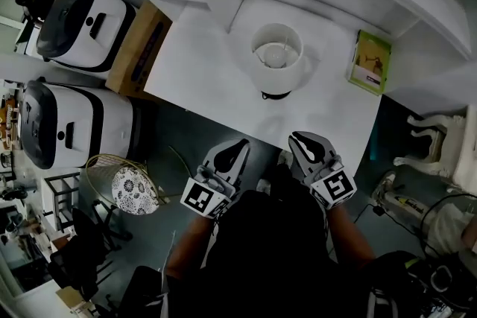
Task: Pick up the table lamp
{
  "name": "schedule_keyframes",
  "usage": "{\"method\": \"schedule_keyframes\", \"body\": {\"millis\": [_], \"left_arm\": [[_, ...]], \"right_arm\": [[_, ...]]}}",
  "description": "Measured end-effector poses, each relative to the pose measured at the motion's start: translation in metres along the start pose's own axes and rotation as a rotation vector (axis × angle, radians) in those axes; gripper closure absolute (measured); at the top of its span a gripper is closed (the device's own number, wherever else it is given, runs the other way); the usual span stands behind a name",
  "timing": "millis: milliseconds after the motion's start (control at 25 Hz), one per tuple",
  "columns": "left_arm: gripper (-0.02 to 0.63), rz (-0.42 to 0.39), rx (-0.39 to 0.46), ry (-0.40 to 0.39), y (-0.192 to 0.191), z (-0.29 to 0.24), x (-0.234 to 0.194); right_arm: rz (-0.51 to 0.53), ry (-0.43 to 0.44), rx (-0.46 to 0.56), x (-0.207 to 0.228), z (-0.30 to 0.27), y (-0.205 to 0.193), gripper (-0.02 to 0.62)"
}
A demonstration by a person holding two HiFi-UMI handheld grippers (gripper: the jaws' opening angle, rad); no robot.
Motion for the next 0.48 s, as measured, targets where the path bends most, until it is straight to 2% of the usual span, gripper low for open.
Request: {"method": "schedule_keyframes", "body": {"millis": [120, 280, 480], "left_arm": [[0.589, -0.004, 0.029, 0.015, -0.001, -0.01, -0.008], [0.589, -0.005, 0.006, 0.044, -0.01, -0.016, -0.02], [0.589, -0.001, -0.003, 0.038, -0.019, -0.027, -0.033]], "right_arm": [[0.006, 0.032, 0.001, 0.014, -0.011, -0.006, 0.546], [0.018, 0.043, -0.021, 0.028, -0.025, -0.018, 0.546], [0.038, 0.039, -0.061, 0.045, -0.049, -0.033, 0.546]]}}
Point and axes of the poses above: the fingertips, and each gripper's own axes: z backward along the fingers, x to its right, y out of its top, the point moved 5 cm from there along z, backward along the fingers, and after that the axes turned 1 degree about y, right-handed, at the moved point
